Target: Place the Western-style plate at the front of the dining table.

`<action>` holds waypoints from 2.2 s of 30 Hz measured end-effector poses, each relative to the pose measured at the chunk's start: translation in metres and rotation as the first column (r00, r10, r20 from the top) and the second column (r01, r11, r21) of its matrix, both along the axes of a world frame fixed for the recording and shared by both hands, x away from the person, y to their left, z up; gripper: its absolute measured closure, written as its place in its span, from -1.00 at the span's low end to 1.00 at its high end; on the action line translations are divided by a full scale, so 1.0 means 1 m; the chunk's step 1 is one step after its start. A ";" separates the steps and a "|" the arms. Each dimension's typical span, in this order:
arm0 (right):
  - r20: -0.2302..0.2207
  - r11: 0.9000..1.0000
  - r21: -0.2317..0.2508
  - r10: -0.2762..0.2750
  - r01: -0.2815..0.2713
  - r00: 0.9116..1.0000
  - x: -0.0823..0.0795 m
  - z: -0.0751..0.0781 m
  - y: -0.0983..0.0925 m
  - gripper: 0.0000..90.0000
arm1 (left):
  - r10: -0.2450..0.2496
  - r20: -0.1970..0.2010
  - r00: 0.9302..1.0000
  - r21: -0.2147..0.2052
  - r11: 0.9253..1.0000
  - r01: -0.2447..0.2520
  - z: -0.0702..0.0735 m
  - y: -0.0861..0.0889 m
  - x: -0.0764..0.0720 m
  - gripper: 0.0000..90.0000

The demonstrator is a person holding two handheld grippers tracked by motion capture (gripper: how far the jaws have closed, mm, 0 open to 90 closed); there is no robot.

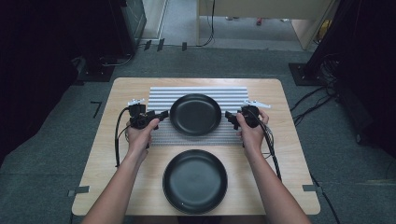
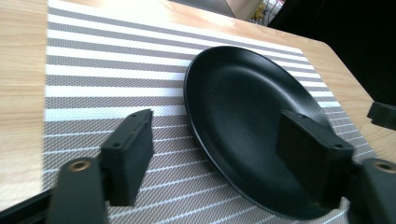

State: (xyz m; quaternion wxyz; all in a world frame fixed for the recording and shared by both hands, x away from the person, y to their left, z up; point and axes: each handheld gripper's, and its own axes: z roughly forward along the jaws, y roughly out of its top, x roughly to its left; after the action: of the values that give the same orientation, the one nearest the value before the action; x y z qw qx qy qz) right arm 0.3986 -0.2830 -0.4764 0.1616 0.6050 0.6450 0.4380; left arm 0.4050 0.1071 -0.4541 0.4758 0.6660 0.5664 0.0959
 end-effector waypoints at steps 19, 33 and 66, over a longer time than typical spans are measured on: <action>0.066 0.998 -0.044 0.045 -0.042 0.997 -0.053 0.006 -0.015 -0.23 | -0.024 0.144 0.989 0.016 1.000 0.022 0.007 0.021 -0.060 -0.65; 0.083 0.999 -0.031 0.044 -0.041 0.996 -0.089 0.002 -0.035 -0.23 | 0.010 0.190 0.982 0.065 0.998 -0.023 -0.001 0.043 -0.099 -0.67; 0.050 0.997 -0.050 -0.058 0.060 0.997 -0.166 -0.032 -0.122 -0.22 | 0.090 0.138 0.986 0.166 0.980 -0.113 -0.050 0.108 -0.150 -0.70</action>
State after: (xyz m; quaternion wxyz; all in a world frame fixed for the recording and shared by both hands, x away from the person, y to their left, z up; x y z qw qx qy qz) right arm 0.2329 -0.4048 -0.5082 0.2055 0.6087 0.6338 0.4307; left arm 0.2548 0.2148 -0.5040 0.4462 0.6675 0.5571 0.2122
